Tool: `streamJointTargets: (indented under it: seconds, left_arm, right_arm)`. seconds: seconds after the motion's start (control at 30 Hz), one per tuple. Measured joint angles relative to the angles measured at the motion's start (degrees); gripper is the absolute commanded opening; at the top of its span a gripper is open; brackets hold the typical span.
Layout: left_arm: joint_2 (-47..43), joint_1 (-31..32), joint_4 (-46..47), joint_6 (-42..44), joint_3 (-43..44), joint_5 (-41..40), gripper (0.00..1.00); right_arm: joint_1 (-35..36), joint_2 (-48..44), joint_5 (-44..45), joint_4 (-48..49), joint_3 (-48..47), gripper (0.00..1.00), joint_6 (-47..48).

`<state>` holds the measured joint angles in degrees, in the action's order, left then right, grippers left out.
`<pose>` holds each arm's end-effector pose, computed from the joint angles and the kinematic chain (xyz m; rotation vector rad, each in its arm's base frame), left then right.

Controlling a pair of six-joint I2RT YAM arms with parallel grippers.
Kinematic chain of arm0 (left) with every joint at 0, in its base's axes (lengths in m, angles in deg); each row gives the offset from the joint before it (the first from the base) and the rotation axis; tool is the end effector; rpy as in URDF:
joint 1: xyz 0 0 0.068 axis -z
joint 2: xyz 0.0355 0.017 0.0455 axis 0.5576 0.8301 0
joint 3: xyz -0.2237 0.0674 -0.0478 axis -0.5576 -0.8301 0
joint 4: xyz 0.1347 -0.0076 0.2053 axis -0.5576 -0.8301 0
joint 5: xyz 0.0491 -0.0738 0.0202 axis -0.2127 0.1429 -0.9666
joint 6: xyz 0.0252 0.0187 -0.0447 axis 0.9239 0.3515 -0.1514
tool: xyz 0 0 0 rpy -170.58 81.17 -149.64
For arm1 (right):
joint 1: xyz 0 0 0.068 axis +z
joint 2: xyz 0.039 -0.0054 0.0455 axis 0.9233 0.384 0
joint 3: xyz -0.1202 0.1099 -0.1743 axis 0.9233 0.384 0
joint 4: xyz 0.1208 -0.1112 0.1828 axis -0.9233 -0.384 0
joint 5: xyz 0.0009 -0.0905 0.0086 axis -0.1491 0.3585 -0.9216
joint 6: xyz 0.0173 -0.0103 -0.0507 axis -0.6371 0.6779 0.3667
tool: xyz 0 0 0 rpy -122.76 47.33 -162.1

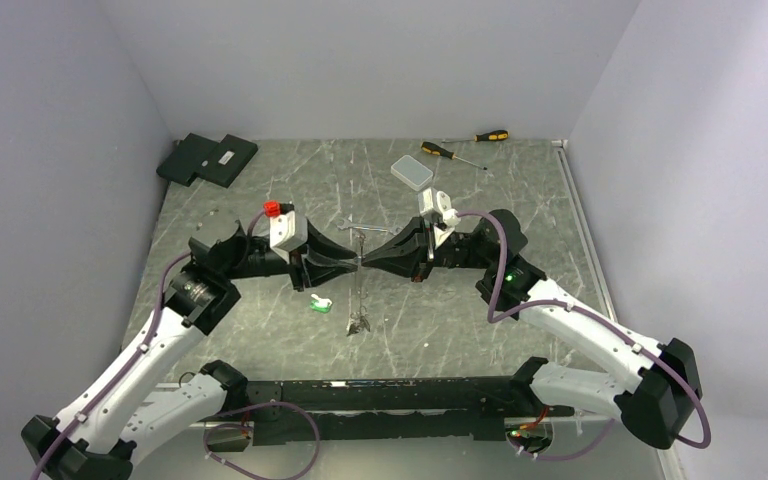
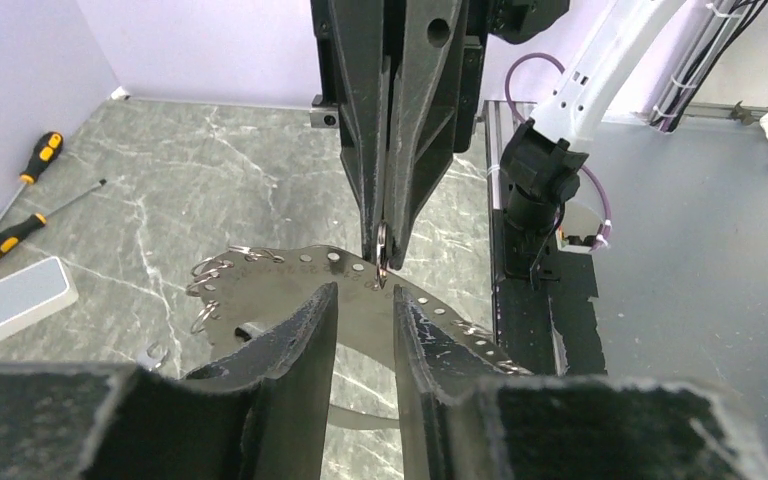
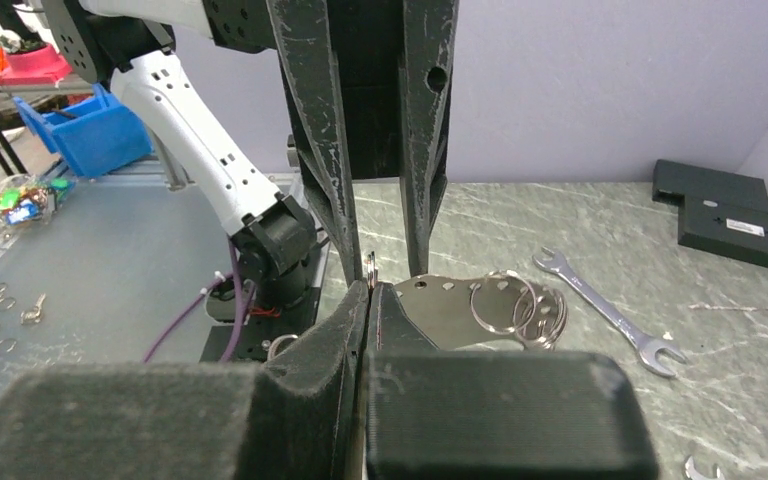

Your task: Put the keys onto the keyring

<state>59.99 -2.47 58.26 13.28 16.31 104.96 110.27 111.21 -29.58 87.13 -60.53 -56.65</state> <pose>0.1470 -0.1231 0.3508 1.1112 1.2755 -1.1180 0.1587 0.1849 0.3378 -1.1166 1.0842 1.3210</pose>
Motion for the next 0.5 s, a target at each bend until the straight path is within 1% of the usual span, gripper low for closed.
streamJointTargets:
  seconds: [0.37, 0.5]
  left_arm:
    - [-0.9, 0.0, 2.2, -0.6, -0.2, 1.8, 0.24]
    - [-0.6, -0.1, 2.3, -0.9, -0.2, 2.1, 0.23]
  right_arm:
    - [0.0, 0.0, -0.1, 0.6, 0.0, 0.00, -0.6]
    - [0.0, 0.3, -0.7, 0.7, 0.0, 0.00, -0.8]
